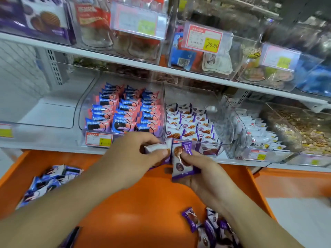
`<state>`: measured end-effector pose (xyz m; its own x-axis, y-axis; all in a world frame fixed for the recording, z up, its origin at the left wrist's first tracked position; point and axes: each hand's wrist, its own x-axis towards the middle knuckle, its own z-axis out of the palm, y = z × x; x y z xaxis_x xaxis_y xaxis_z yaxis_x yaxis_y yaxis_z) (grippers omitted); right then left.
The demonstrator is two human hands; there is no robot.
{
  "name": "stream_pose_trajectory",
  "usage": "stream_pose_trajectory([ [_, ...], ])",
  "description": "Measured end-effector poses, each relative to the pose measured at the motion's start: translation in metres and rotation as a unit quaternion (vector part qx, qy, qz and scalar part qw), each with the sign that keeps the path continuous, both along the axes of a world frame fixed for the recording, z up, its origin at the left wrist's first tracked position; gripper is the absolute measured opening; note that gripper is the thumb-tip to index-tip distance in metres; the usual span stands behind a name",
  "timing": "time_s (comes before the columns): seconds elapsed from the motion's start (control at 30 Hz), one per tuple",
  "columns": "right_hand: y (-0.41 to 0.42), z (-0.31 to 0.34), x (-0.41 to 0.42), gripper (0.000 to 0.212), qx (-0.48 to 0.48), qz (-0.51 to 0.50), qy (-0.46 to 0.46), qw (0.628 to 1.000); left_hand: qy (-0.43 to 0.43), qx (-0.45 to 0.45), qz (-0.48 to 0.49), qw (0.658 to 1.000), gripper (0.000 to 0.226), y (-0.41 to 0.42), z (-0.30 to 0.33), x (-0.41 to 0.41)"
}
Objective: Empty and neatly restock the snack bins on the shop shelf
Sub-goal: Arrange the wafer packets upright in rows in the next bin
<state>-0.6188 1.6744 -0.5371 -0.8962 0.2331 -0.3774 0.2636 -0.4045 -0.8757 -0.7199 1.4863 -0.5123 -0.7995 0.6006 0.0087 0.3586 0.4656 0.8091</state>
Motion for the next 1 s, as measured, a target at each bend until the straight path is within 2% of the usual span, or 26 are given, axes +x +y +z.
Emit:
stream_pose_trajectory([
  [0.07, 0.006, 0.006, -0.003, 0.037, 0.008, -0.016, 0.018, 1.0, -0.022, 0.011, 0.011, 1.0, 0.017, -0.004, 0.003, -0.007],
  [0.17, 0.019, 0.012, -0.008, 0.026, 0.038, -0.034, 0.043, 0.998, -0.105, 0.063, 0.026, 0.992, 0.024, -0.008, 0.001, -0.017],
  [0.3, 0.026, 0.022, -0.012, 0.049, 0.005, -0.033, 0.109, 0.994, -0.182, 0.115, 0.05, 0.975, 0.022, -0.002, 0.0, -0.023],
  [0.37, 0.024, 0.025, -0.011, 0.051, 0.048, -0.002, 0.128, 0.991, -0.204, 0.127, 0.044, 0.97, 0.02, 0.002, 0.002, -0.022],
  [0.5, 0.018, 0.023, -0.007, 0.025, 0.201, -0.015, 0.112, 0.973, -0.256, 0.145, 0.008, 0.956, 0.022, 0.009, 0.004, -0.021],
  [0.63, 0.012, 0.018, -0.005, 0.013, 0.264, -0.028, 0.133, 0.955, -0.204, 0.099, -0.053, 0.972, 0.03, 0.011, 0.005, -0.01],
  [0.77, 0.004, 0.015, -0.004, 0.014, 0.295, -0.011, 0.13, 0.946, -0.135, 0.05, -0.054, 0.988, 0.031, 0.014, 0.005, -0.004],
  [0.83, 0.009, 0.016, -0.003, 0.027, 0.331, 0.016, 0.107, 0.937, -0.106, 0.025, -0.078, 0.991, 0.035, 0.014, 0.006, 0.001],
  [0.93, 0.023, 0.027, -0.002, 0.067, 0.429, 0.102, 0.089, 0.893, -0.053, -0.025, -0.088, 0.994, 0.049, 0.019, 0.012, 0.001],
  [1.0, 0.029, 0.037, -0.001, 0.076, 0.478, 0.166, 0.092, 0.858, -0.04, -0.059, -0.084, 0.994, 0.08, 0.028, 0.01, -0.006],
])
